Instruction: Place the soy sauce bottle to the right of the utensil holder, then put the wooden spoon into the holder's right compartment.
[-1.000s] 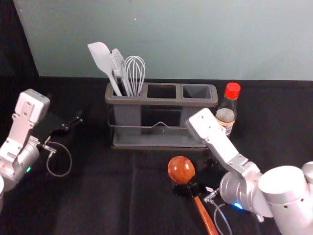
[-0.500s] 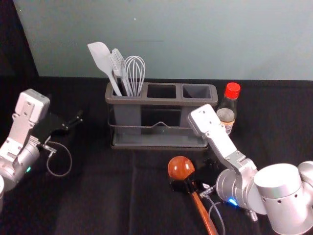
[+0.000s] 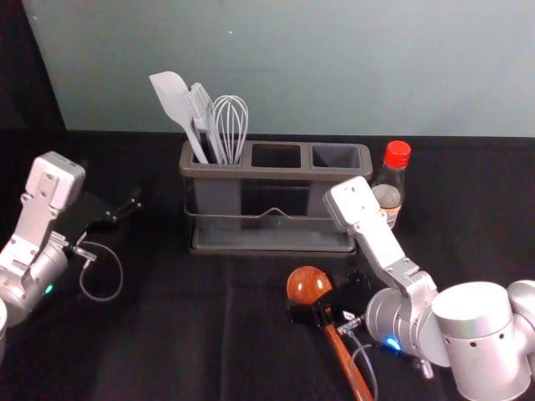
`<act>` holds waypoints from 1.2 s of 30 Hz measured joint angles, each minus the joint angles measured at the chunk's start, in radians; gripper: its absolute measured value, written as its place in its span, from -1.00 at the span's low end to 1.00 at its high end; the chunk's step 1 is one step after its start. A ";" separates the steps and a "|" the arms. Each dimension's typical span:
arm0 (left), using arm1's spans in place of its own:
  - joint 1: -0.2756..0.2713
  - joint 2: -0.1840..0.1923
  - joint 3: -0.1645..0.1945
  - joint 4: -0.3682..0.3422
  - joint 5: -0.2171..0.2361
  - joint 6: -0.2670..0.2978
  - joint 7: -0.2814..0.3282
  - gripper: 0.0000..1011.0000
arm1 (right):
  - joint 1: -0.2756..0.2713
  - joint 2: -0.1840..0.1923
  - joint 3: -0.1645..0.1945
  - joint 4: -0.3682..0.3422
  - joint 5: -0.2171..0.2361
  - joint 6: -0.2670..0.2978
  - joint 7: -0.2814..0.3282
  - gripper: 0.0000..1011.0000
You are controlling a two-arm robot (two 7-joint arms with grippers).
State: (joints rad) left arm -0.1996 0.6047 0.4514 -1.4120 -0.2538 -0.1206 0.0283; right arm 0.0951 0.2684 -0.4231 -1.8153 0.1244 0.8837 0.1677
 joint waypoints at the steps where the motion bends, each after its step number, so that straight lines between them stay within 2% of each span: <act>1: 0.000 0.000 0.000 0.000 0.000 0.000 0.000 0.99 | 0.002 -0.003 0.000 0.004 -0.004 0.000 0.001 0.98; 17: 0.000 0.000 0.000 0.000 0.000 0.000 0.000 0.99 | 0.037 -0.039 -0.002 0.059 -0.046 0.005 0.017 0.98; 36: 0.000 0.000 0.000 0.000 0.000 0.000 0.000 0.99 | 0.070 -0.066 -0.016 0.096 -0.098 0.022 0.046 0.98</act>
State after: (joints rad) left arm -0.1995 0.6047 0.4513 -1.4120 -0.2539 -0.1206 0.0283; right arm 0.1647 0.2025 -0.4395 -1.7191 0.0267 0.9053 0.2138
